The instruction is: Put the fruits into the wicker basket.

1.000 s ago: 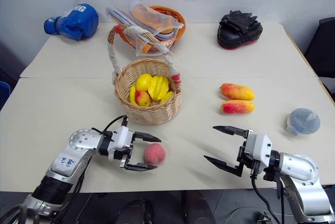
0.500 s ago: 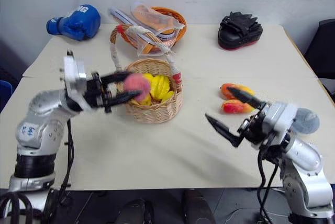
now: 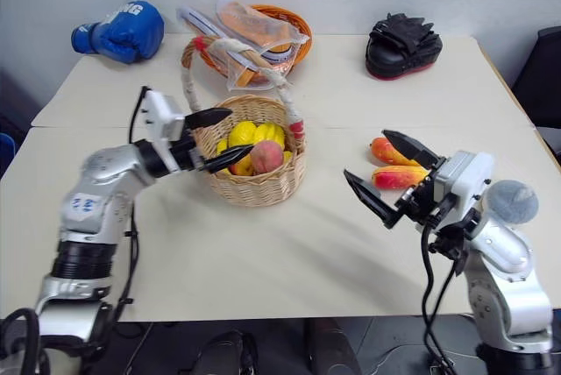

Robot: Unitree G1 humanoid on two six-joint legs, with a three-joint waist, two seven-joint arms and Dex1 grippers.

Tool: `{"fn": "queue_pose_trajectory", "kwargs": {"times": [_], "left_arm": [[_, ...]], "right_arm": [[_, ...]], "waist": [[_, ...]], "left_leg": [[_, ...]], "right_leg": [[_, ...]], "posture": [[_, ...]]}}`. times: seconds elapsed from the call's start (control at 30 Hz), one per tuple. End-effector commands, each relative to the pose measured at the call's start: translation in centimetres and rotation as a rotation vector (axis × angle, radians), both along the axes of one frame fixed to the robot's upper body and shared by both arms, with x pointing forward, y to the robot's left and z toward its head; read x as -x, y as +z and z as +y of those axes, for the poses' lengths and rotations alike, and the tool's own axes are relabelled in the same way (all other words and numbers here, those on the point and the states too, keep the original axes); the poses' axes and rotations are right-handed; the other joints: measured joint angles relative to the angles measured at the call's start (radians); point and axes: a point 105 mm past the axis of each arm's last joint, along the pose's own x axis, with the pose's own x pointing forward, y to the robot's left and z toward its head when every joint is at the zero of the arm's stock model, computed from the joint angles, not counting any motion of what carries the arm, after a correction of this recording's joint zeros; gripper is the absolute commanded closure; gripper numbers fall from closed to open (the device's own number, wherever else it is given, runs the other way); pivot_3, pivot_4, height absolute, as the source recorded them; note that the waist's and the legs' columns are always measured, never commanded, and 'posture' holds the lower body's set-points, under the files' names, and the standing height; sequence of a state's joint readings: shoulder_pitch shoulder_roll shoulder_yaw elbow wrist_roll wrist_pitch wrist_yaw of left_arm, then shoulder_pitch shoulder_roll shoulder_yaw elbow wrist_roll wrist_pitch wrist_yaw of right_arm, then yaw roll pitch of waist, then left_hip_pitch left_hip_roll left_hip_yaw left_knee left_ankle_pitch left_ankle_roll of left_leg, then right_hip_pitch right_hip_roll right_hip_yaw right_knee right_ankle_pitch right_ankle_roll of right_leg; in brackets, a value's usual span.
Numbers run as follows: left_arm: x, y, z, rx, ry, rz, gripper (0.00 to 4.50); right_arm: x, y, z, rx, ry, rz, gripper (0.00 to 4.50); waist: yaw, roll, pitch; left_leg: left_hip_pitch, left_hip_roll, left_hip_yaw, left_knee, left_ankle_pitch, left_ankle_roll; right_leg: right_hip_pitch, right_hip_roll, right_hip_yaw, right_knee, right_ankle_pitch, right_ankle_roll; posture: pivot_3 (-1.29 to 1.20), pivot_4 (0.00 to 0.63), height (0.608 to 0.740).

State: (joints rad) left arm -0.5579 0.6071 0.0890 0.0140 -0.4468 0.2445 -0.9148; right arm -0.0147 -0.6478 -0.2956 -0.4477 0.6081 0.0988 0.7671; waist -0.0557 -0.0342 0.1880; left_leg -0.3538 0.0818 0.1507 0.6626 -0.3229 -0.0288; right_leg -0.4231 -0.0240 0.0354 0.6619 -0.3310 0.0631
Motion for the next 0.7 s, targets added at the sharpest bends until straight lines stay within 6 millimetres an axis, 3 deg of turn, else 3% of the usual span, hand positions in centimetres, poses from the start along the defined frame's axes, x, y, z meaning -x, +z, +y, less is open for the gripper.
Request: {"fn": "queue_pose_trajectory", "kwargs": {"times": [0.03,0.17,0.23,0.37,0.53,0.7], "left_arm": [[2.5,0.8,4.5,-0.059,-0.047,-0.02,0.01],[4.6,0.1,9.0,-0.164,-0.027,0.1,0.01],[6.6,-1.4,10.6,-0.238,-0.048,0.226,0.01],[8.8,-3.6,11.2,-0.295,-0.064,0.283,0.01],[8.7,-3.6,9.6,-0.211,-0.049,0.217,0.01],[8.5,-3.5,7.2,-0.126,-0.06,0.17,0.01]], "right_arm": [[0.7,-0.7,-3.6,0.156,-0.067,-0.013,0.0],[2.3,-4.3,-7.8,0.282,-0.128,0.101,0.0],[3.4,-6.3,-10.0,0.326,-0.173,0.155,0.0],[4.5,-8.4,-12.4,0.384,-0.259,0.184,0.0],[3.5,-7.6,-11.0,0.395,-0.219,0.17,0.0],[-1.9,-4.4,-9.4,0.55,-0.157,0.188,0.0]], "waist": [[-0.001,0.0,0.0],[0.004,0.0,0.0],[0.004,0.0,0.0],[-0.001,0.0,0.0],[-0.001,0.0,0.0],[-0.028,0.002,0.001]], "left_leg": [[0.0,0.0,0.0,0.0,0.0,0.0],[0.0,0.0,-0.001,0.0,0.0,0.0],[0.0,0.0,-0.001,-0.001,0.0,0.001],[0.001,-0.001,0.001,-0.001,-0.002,0.003],[0.002,0.0,-0.001,-0.001,-0.001,0.003],[0.003,0.0,0.0,-0.001,0.0,0.003]], "right_leg": [[0.0,0.0,0.0,0.0,0.0,0.0],[0.0,0.001,-0.001,-0.001,0.0,-0.001],[0.001,-0.001,-0.001,-0.001,-0.001,-0.001],[0.001,-0.003,-0.001,-0.003,-0.001,0.0],[0.003,-0.003,-0.001,-0.002,0.002,-0.002],[0.003,-0.002,0.001,-0.002,0.005,-0.001]], "posture": [[0.0,0.15,0.74],[0.0,0.15,0.74],[0.0,0.15,0.74],[0.0,0.15,0.74],[0.0,0.15,0.74],[0.0,0.15,0.74]]}}
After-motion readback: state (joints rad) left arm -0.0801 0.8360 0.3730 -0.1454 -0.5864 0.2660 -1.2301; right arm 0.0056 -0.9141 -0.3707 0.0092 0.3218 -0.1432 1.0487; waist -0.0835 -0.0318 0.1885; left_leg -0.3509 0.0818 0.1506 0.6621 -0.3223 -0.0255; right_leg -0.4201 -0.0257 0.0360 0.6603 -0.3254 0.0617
